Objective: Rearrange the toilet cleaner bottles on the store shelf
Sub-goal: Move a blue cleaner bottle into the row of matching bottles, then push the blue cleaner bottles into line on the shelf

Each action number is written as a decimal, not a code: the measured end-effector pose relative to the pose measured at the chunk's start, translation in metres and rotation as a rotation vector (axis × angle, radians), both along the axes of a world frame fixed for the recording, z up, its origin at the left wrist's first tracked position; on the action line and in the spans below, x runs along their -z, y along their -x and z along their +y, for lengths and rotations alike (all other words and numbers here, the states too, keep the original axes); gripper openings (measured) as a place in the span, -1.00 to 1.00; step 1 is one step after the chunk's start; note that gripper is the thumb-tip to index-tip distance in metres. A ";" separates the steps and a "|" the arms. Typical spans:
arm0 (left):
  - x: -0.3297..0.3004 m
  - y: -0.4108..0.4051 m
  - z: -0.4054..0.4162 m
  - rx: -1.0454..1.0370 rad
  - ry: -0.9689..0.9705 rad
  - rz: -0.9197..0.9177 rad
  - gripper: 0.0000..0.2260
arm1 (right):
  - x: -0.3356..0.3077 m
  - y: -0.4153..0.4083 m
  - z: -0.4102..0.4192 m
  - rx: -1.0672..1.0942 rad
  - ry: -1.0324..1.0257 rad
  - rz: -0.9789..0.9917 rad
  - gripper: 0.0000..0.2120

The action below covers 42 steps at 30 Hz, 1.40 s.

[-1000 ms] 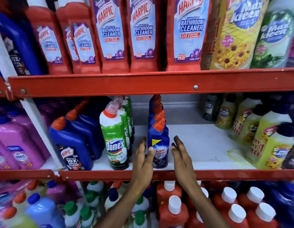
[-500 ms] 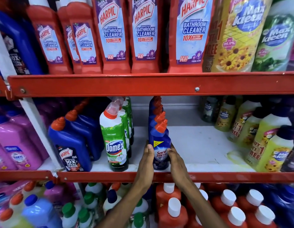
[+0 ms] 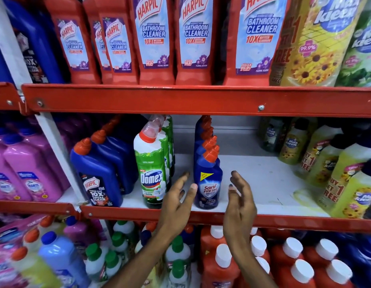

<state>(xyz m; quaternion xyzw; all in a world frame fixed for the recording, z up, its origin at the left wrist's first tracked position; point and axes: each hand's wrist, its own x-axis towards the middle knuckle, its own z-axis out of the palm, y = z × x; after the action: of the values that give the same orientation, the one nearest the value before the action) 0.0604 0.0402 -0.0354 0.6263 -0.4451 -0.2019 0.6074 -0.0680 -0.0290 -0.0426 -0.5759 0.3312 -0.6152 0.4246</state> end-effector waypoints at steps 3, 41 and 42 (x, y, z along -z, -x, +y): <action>0.004 -0.009 0.034 -0.121 0.109 -0.103 -0.73 | -0.003 -0.008 0.020 0.047 0.120 -0.059 -0.72; 0.011 -0.093 0.071 0.028 -0.008 0.022 -0.41 | 0.012 -0.120 0.065 -0.088 -0.016 0.049 -0.59; 0.016 -0.094 0.079 -0.040 0.011 -0.067 -0.41 | 0.011 -0.118 0.069 -0.002 0.029 -0.024 -0.62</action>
<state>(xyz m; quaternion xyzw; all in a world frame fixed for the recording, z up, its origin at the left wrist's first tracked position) 0.1543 0.1196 -0.0510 0.6383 -0.4535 -0.1663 0.5994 0.0504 0.0402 -0.0541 -0.5748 0.3166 -0.6263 0.4208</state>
